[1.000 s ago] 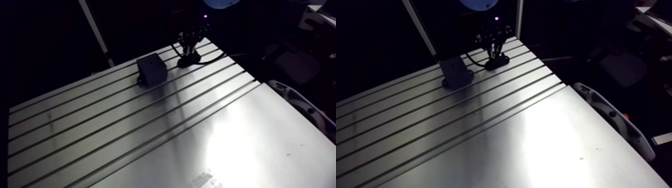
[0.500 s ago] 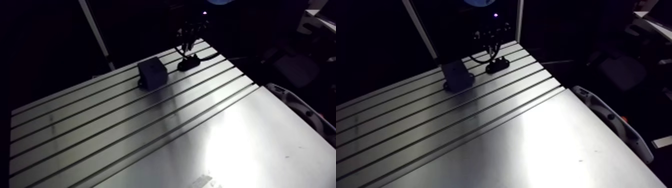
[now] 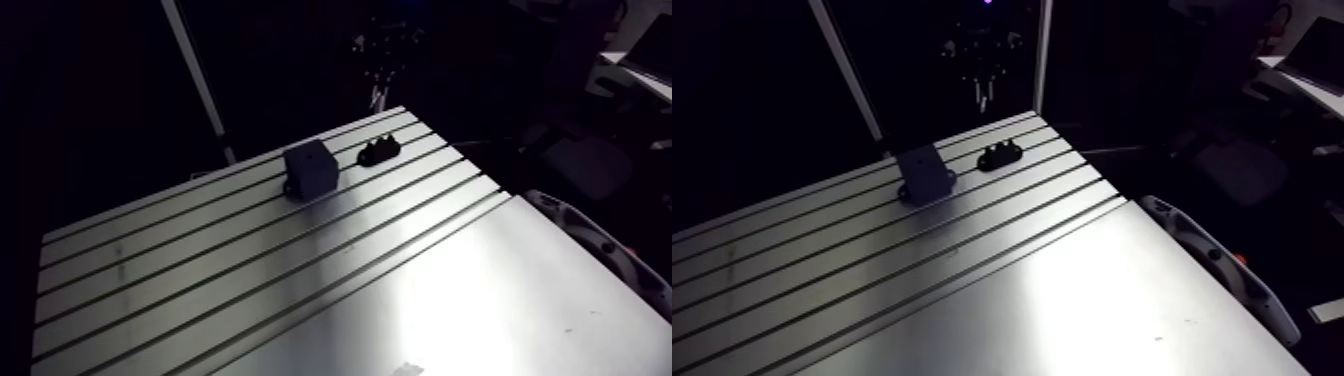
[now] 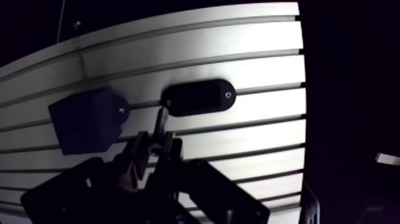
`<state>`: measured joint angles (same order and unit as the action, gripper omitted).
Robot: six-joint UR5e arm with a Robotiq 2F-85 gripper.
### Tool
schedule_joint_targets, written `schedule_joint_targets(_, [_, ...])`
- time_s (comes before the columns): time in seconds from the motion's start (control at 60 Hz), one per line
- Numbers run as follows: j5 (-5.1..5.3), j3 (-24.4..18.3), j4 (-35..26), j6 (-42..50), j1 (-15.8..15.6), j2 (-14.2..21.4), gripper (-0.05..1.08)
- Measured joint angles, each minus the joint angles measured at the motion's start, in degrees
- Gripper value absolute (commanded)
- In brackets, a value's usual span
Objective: Pick up the M10 bolt and insert it into the hole until fully seated.
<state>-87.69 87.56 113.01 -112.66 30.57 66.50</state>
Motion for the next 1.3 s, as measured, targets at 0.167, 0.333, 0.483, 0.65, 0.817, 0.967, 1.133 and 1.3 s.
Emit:
schedule_joint_targets(0.167, [-1.37,-4.5,-8.4,2.1,-1.9,0.2,1.08])
schedule_joint_targets(0.333, [-2.54,-7.8,-14.0,3.9,-4.7,-0.6,1.08])
schedule_joint_targets(0.483, [-4.04,-10.0,-17.0,5.4,-7.4,-2.1,1.08])
schedule_joint_targets(0.65, [-5.20,-13.5,-21.0,6.6,-9.4,-4.2,1.08])
schedule_joint_targets(0.817, [-5.56,-16.1,-24.3,7.1,-10.6,-6.0,1.08])
schedule_joint_targets(0.967, [-5.69,-17.5,-26.3,7.2,-11.6,-7.3,1.08])
schedule_joint_targets(1.133, [-5.80,-18.3,-27.4,7.3,-12.6,-8.6,1.08])
schedule_joint_targets(1.3, [-5.90,-18.7,-28.0,7.4,-13.3,-9.6,1.08])
